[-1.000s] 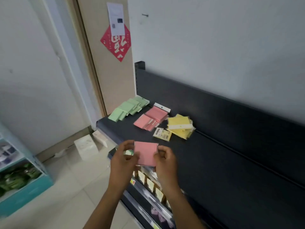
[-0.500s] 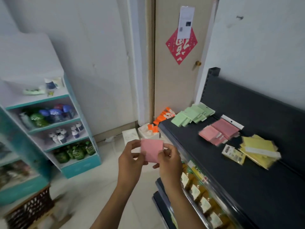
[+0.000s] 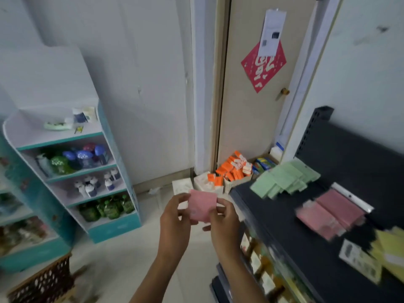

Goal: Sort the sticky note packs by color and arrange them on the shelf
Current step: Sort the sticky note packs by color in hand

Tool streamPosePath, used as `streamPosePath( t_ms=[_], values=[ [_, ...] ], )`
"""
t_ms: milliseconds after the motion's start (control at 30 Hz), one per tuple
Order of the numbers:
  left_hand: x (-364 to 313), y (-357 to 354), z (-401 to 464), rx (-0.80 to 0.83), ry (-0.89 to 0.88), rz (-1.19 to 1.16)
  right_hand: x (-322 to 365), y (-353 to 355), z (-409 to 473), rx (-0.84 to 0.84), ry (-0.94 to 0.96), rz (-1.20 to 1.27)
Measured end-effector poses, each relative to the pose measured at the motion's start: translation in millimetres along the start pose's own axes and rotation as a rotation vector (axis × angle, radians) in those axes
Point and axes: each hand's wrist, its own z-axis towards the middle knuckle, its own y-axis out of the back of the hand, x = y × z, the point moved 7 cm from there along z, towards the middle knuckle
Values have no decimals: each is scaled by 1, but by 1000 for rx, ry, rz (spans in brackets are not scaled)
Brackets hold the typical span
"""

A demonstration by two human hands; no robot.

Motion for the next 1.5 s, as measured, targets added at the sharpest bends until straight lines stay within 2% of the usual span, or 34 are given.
streamPosePath(
  t_ms=[133, 333, 533, 667, 867, 1067, 1267, 1433, 1500],
  values=[
    [-14, -6, 47, -20, -54, 20, 23, -20, 46, 0, 45, -1],
    [6, 3, 95, -68, 11, 20, 20, -55, 91, 89, -8, 24],
    [2, -25, 132, 10, -16, 14, 12, -48, 122, -29, -53, 22],
    [-5, -82, 155, 159, -17, -57, 11, -6, 153, -203, -68, 48],
    [-32, -200, 160, 490, -79, -202, 15, 97, 163, -587, -67, 39],
    [-51, -296, 119, 861, -181, -115, 0, 187, 128, -921, -129, -114],
    [-63, -334, 63, 1149, -248, -142, -2, 218, 83, -1094, -132, -335],
    [-57, -354, 33, 1274, -265, -111, -4, 234, 65, -1115, -211, -532],
    [-55, -356, 29, 1255, -288, -96, -5, 239, 59, -1147, -217, -529]
  ],
)
